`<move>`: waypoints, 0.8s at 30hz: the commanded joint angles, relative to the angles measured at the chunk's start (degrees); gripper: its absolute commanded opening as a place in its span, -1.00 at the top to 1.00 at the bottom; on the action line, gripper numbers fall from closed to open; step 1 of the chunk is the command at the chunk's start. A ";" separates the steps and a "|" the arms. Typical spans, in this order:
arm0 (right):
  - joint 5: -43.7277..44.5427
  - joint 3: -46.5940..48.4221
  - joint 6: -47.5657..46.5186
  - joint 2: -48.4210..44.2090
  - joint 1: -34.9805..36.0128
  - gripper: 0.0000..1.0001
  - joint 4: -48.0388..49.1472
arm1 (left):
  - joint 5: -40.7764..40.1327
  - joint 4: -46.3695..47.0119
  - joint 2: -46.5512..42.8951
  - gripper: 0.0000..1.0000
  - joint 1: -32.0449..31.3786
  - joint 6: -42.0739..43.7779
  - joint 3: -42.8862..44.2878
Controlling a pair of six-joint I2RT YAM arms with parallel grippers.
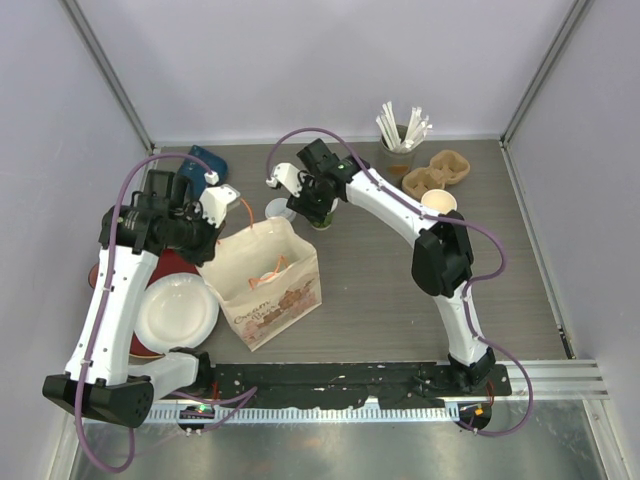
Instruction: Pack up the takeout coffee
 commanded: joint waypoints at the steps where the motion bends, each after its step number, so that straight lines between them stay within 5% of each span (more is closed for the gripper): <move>1: 3.20 0.63 -1.06 0.03 0.22 -0.03 1.82 | 0.98 -14.00 -0.13 1.00 0.24 0.77 2.42; 13: 4.25 -1.57 -0.36 -2.78 1.10 0.66 1.82 | 1.86 -13.82 -0.13 1.00 0.24 0.86 2.34; 24: 5.22 -1.57 1.14 -5.06 0.93 0.98 0.85 | 2.91 -14.09 -0.56 1.00 0.24 1.74 2.16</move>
